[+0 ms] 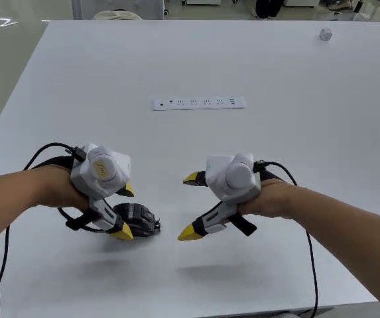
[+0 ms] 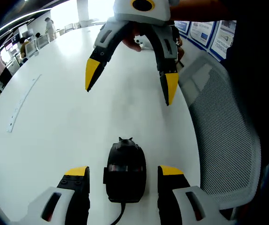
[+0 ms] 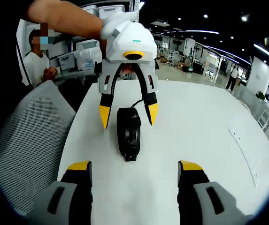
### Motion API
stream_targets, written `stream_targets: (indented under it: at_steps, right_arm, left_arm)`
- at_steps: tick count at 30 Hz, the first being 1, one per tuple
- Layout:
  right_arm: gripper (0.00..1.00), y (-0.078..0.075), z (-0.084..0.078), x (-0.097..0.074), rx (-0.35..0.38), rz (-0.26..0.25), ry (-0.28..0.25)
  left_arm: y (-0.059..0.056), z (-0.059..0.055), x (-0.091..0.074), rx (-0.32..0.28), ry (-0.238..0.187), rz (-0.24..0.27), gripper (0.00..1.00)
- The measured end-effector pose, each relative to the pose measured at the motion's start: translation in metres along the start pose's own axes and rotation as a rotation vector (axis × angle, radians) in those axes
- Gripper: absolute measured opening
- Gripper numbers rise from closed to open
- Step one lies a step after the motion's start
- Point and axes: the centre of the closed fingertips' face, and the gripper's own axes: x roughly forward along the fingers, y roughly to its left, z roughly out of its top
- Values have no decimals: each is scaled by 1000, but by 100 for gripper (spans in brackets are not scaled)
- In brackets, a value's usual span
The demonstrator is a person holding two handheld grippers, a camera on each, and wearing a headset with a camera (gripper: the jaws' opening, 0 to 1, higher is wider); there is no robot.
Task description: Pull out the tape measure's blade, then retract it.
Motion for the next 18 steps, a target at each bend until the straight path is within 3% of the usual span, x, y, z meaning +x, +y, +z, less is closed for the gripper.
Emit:
stream_targets:
  at_steps: [4, 6, 11, 14, 18]
  right_arm:
    - [74, -3, 2, 10, -7, 4, 16]
    - [75, -2, 0, 14, 14, 12, 49]
    - [70, 2, -2, 23, 11, 52, 78]
    - [64, 3, -7, 28, 0, 66, 122]
    - [61, 3, -6, 34, -5, 83, 136]
  left_arm:
    - [-1, -2, 6, -3, 14, -7, 53]
    - [-1, -4, 9, 4, 17, -6, 52]
    - [0, -7, 13, 31, 28, -8, 36]
    - [1, -8, 11, 14, 20, -6, 35]
    - [3, -8, 11, 5, 9, -4, 35]
